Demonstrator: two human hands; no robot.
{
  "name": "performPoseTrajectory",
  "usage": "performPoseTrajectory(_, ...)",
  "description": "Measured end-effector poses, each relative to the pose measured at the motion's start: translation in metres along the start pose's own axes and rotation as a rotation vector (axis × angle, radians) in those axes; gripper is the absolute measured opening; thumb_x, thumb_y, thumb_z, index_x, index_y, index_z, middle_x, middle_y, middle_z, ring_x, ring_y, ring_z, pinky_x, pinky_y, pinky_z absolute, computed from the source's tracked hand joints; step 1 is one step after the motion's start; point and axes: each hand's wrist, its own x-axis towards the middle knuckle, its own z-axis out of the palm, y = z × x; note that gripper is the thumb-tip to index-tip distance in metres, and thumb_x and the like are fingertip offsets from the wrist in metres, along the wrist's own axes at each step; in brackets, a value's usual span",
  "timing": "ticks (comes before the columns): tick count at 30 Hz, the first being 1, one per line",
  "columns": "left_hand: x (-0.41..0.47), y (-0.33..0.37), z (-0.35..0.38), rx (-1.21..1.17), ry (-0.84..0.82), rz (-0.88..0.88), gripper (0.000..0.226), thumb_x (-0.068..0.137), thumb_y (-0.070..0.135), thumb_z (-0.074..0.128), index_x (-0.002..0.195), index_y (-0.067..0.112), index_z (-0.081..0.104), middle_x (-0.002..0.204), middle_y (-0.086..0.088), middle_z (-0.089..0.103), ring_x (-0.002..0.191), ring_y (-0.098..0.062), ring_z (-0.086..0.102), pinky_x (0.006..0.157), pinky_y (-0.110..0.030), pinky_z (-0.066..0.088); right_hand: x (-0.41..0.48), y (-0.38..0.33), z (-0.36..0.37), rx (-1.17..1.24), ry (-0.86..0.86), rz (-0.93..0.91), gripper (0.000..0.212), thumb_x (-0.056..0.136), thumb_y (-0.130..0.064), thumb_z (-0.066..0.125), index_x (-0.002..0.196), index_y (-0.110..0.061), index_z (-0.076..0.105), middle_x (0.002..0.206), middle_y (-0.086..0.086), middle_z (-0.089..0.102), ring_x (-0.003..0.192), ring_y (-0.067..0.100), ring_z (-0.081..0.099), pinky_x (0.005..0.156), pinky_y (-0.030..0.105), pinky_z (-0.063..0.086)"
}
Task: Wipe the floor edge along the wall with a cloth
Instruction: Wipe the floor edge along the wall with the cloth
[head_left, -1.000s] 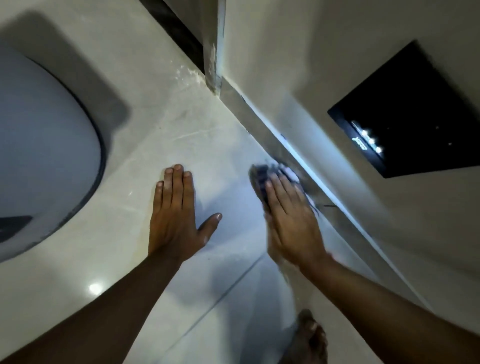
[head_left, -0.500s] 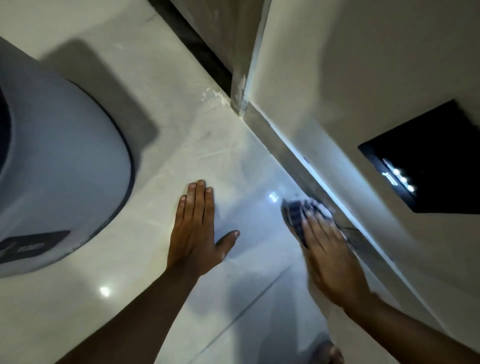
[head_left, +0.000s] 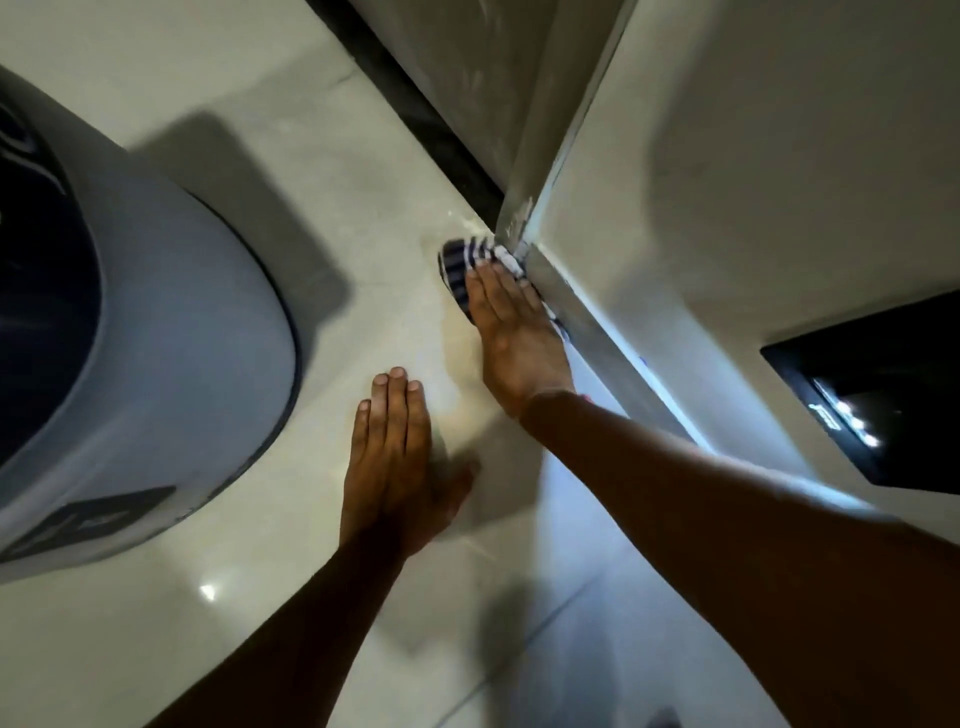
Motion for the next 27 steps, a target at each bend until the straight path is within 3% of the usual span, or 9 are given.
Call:
performPoseTrajectory(2, -0.005, 0.006, 0.002, 0.006, 0.001, 0.009, 0.103, 0.087, 0.072, 0.036, 0.156, -0.001, 0.013, 0.167, -0.023, 0.011, 0.155, -0.037, 0.01, 0.127, -0.046, 0.009, -0.05, 0.02, 0.001, 0.014, 0.015, 0.023, 0.061, 0.093, -0.002, 0.032, 0.151, -0.011, 0.016, 0.161, 0.009, 0.019, 0.149, 0.022, 0.013, 0.119, 0.024, -0.011)
performPoseTrajectory(4, -0.011, 0.013, 0.005, 0.013, -0.003, 0.025, 0.104, 0.086, 0.073, 0.035, 0.156, 0.0, 0.011, 0.167, -0.022, 0.01, 0.155, -0.037, 0.009, 0.127, -0.046, 0.009, -0.116, 0.047, 0.001, 0.003, -0.014, 0.083, 0.06, 0.094, -0.002, 0.038, 0.151, -0.011, 0.019, 0.16, 0.009, 0.024, 0.148, 0.02, 0.014, 0.119, 0.022, -0.013)
performPoseTrajectory(9, -0.029, 0.026, 0.018, 0.003, 0.027, 0.071, 0.104, 0.087, 0.074, 0.036, 0.156, 0.0, 0.013, 0.167, -0.022, 0.011, 0.156, -0.036, 0.007, 0.127, -0.048, 0.01, -0.269, 0.076, -0.01, -0.108, -0.235, 0.238, 0.081, 0.081, 0.002, 0.047, 0.151, -0.008, 0.006, 0.159, 0.014, 0.019, 0.147, 0.029, 0.021, 0.122, 0.041, 0.012)
performPoseTrajectory(13, -0.028, 0.025, 0.022, 0.027, 0.058, 0.082, 0.104, 0.087, 0.074, 0.034, 0.156, 0.0, 0.011, 0.167, -0.023, 0.01, 0.155, -0.038, 0.007, 0.127, -0.048, 0.008, -0.179, 0.057, -0.009, 0.035, -0.094, 0.089, 0.06, 0.092, 0.001, 0.041, 0.149, -0.006, 0.023, 0.158, 0.014, 0.027, 0.147, 0.026, 0.022, 0.121, 0.044, 0.021)
performPoseTrajectory(16, -0.027, 0.026, 0.023, 0.081, 0.059, 0.09, 0.106, 0.086, 0.073, 0.039, 0.156, -0.001, 0.009, 0.166, -0.025, 0.009, 0.155, -0.039, 0.007, 0.126, -0.048, 0.008, -0.07, 0.027, -0.008, 0.06, -0.021, 0.071, 0.06, 0.092, 0.0, 0.035, 0.15, -0.008, 0.021, 0.16, 0.01, 0.023, 0.149, 0.023, 0.017, 0.122, 0.034, 0.008)
performPoseTrajectory(18, -0.027, 0.029, 0.022, 0.094, 0.048, 0.073, 0.107, 0.085, 0.073, 0.04, 0.156, 0.0, 0.007, 0.166, -0.024, 0.008, 0.155, -0.039, 0.006, 0.126, -0.047, 0.007, -0.055, 0.022, -0.007, 0.006, -0.028, 0.028, 0.067, 0.088, 0.003, 0.037, 0.151, -0.01, 0.017, 0.161, 0.008, 0.02, 0.149, 0.022, 0.014, 0.121, 0.033, 0.004)
performPoseTrajectory(22, -0.036, 0.051, 0.024, 0.031, 0.007, 0.112, 0.105, 0.085, 0.071, 0.041, 0.156, 0.0, 0.008, 0.167, -0.024, 0.006, 0.155, -0.038, 0.002, 0.127, -0.048, 0.005, -0.185, 0.076, -0.002, -0.104, 0.002, -0.035, 0.056, 0.094, 0.002, 0.029, 0.149, -0.003, 0.021, 0.158, 0.014, 0.027, 0.146, 0.028, 0.025, 0.121, 0.039, 0.015)
performPoseTrajectory(25, -0.054, 0.073, 0.032, 0.029, 0.0, 0.146, 0.104, 0.087, 0.071, 0.038, 0.156, 0.0, 0.008, 0.167, -0.024, 0.004, 0.156, -0.037, 0.001, 0.127, -0.05, 0.006, -0.292, 0.11, -0.003, -0.153, -0.102, 0.074, 0.055, 0.093, -0.002, 0.032, 0.147, -0.001, 0.023, 0.155, 0.019, 0.032, 0.142, 0.032, 0.033, 0.119, 0.044, 0.024)
performPoseTrajectory(27, -0.065, 0.084, 0.039, 0.031, -0.009, 0.159, 0.104, 0.087, 0.072, 0.036, 0.156, 0.0, 0.006, 0.167, -0.023, 0.003, 0.156, -0.037, -0.001, 0.127, -0.05, 0.005, -0.316, 0.114, 0.001, -0.156, -0.139, 0.12, 0.053, 0.095, 0.0, 0.037, 0.146, 0.001, 0.026, 0.153, 0.021, 0.035, 0.142, 0.033, 0.033, 0.118, 0.048, 0.028)
